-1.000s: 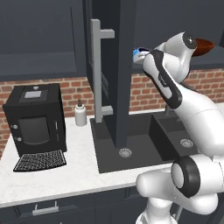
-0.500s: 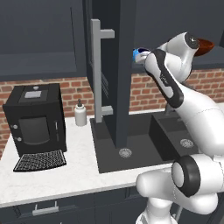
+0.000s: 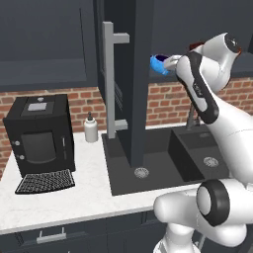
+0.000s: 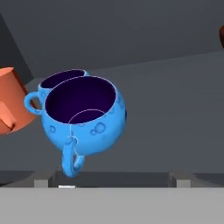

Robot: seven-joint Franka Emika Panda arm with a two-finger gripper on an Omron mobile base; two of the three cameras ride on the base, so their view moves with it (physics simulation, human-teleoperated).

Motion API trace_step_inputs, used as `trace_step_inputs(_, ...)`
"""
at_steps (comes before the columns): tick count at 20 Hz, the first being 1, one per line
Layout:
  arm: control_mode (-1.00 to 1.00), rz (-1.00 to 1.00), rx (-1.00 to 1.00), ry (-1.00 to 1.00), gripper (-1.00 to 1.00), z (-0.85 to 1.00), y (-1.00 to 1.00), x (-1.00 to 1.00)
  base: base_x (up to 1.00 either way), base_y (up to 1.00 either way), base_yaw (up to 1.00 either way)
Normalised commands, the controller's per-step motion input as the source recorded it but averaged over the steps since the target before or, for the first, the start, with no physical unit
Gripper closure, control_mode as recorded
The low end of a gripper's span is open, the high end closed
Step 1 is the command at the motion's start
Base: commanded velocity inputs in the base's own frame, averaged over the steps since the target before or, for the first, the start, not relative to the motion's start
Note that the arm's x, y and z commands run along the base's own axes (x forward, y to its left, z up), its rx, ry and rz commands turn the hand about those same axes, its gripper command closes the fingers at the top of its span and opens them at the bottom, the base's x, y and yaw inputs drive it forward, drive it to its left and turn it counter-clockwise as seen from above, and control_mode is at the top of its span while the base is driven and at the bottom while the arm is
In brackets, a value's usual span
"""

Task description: Gather all objects into one cabinet and sort the glasses and bowls to opposite sides.

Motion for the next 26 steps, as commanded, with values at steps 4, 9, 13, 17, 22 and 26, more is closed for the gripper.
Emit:
trace_step_inputs(4, -1.00, 0.00, 0.00, 0.00, -1.00, 0.18, -0.17, -0.34, 0.00, 0.00, 0.00)
trace_step_inputs(9, -1.00, 0.00, 0.00, 0.00, -1.00, 0.04, -0.40, -0.20, 0.00, 0.00, 0.00)
trace_step_inputs(13, -1.00, -0.10, -0.01, 0.00, -1.00, 0.02, -0.52, 0.07, 0.00, 0.00, 0.00)
trace_step_inputs(17, -1.00, -0.19, 0.00, 0.00, -1.00, 0.30, -0.41, 0.08, 0.00, 0.00, 0.00)
trace_step_inputs(22, -1.00, -0.23, 0.04, 0.00, -1.00, 0.34, -0.33, 0.00, 0.00, 0.00, 0.00)
trace_step_inputs(26, -1.00, -0.25, 0.08, 0.00, -1.00, 0.04, -0.41, 0.00, 0.00, 0.00, 0.00)
